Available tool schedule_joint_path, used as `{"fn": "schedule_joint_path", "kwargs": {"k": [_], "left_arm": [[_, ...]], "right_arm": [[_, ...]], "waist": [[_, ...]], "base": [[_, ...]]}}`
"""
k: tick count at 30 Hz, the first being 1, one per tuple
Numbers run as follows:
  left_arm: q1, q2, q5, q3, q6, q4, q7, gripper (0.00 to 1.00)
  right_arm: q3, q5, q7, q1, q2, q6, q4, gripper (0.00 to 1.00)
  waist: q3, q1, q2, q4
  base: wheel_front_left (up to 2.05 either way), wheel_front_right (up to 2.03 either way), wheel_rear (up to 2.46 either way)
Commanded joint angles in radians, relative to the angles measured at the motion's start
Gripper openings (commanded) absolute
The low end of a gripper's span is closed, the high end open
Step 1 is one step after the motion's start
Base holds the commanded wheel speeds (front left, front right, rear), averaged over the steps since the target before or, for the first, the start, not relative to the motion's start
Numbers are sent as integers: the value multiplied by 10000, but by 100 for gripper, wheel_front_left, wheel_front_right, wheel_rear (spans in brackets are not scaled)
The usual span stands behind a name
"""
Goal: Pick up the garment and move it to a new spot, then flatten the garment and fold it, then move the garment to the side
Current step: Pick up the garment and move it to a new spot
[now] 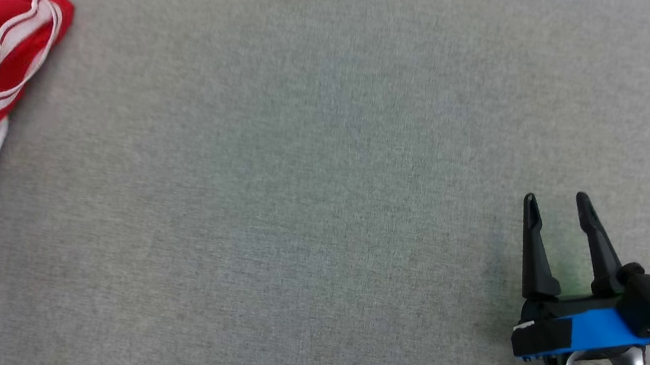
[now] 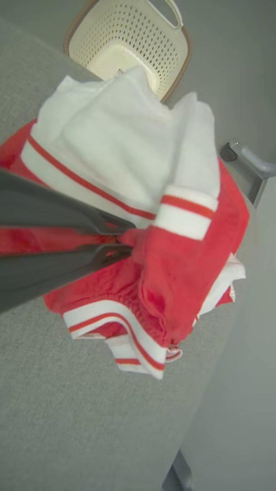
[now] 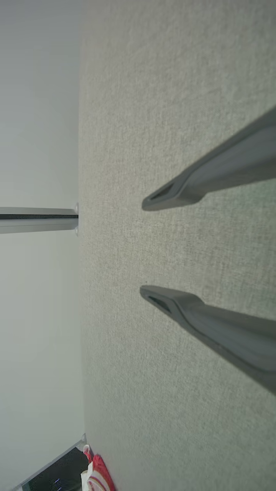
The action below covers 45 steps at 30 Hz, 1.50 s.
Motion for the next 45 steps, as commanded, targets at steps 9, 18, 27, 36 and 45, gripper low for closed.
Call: {"fn": "schedule_joint_path", "kwargs": {"k": [9,18,27,36,45], "left_arm": [[-1484,822,537,-646,-1015,-900,-527,0],[-3245,76,112,-1940,-1548,-2780,-240,0],[-3640,-1121,36,-3776,-1742,-4067,-102,0],[-1829,-2097,104,-5605,-1825,-3206,-1027,0],[-115,-2921,339,-5978,-1451,-477,-2827,13]], "right_arm": [[263,603,-401,402,-43,5,827,100],[353,979,-558,730,-45,5,1284,100],[596,1218,-579,488,-42,5,1240,100],[636,1333,-637,279,-45,5,1294,100],[796,1520,-824,188,-43,5,1459,100]], "waist": [[-2197,1,0,-512],[-3387,1,0,-1110],[-3175,1,0,-1926],[-2563,1,0,-2864],[-2294,1,0,-3421]], "base": [[0,0,0],[0,0,0],[0,0,0],[0,0,0],[0,0,0]]}}
